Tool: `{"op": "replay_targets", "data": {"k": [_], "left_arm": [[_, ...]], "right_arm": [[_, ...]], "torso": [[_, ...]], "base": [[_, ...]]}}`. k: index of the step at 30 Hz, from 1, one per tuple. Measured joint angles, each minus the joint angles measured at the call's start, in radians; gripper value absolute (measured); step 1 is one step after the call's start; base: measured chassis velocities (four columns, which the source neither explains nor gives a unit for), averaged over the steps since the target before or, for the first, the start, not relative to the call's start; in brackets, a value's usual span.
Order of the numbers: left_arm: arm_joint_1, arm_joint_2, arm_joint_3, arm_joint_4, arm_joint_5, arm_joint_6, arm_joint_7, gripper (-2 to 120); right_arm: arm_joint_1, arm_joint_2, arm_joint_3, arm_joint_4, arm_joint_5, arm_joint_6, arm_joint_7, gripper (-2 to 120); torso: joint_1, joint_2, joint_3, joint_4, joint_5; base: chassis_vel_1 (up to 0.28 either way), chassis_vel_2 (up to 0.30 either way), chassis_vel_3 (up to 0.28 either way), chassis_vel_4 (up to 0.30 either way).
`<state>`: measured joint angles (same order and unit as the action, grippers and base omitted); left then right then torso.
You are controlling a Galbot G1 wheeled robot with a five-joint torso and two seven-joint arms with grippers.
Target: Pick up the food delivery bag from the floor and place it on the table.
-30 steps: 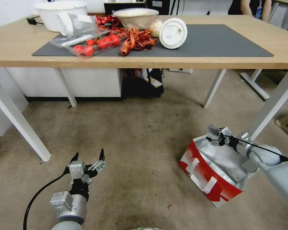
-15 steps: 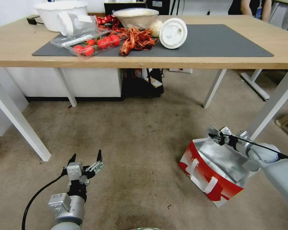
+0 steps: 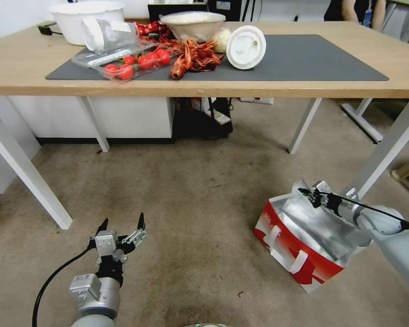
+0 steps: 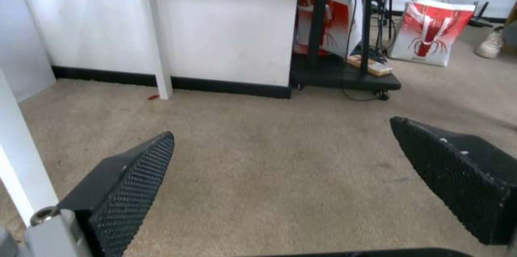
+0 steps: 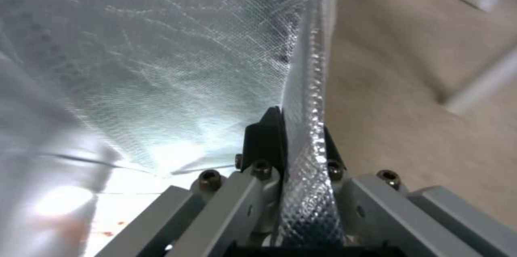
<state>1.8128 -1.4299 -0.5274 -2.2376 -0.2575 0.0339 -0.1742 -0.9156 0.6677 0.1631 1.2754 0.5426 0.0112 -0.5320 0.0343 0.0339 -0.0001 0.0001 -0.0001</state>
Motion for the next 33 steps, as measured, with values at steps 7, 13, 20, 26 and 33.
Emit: {"op": "replay_targets", "data": {"k": [7, 13, 20, 26, 33], "left_arm": [[0.001, -0.004, -0.001, -0.008, -0.008, 0.000, -0.006, 100], [-0.001, -0.009, 0.008, -0.015, -0.008, 0.007, -0.019, 100], [-0.002, -0.023, -0.001, -0.026, 0.025, 0.003, 0.001, 100], [0.007, -0.027, -0.015, -0.041, 0.039, 0.004, 0.010, 100], [0.014, -0.022, -0.022, -0.044, 0.031, 0.001, 0.019, 100]], "right_arm": [[-0.141, -0.071, 0.126, 0.145, 0.110, 0.042, -0.175, 0], [-0.275, -0.141, 0.228, 0.290, 0.253, 0.057, -0.287, 0], [-0.343, -0.166, 0.277, 0.384, 0.411, -0.007, -0.446, 0], [-0.369, -0.149, 0.293, 0.432, 0.472, -0.028, -0.566, 0], [-0.375, -0.135, 0.282, 0.467, 0.575, -0.035, -0.604, 0]], "torso": [[0.000, 0.000, 0.000, 0.0000, 0.0003], [0.000, 0.000, 0.000, -0.0001, -0.0001], [0.000, 0.000, 0.000, 0.0000, 0.0000], [0.000, 0.000, 0.000, 0.0000, 0.0004], [0.000, 0.000, 0.000, 0.0001, 0.0001]], "base": [[0.000, 0.000, 0.000, 0.000], [0.000, 0.000, 0.000, 0.000], [0.000, 0.000, 0.000, 0.000], [0.000, 0.000, 0.000, 0.000], [0.000, 0.000, 0.000, 0.000]]}}
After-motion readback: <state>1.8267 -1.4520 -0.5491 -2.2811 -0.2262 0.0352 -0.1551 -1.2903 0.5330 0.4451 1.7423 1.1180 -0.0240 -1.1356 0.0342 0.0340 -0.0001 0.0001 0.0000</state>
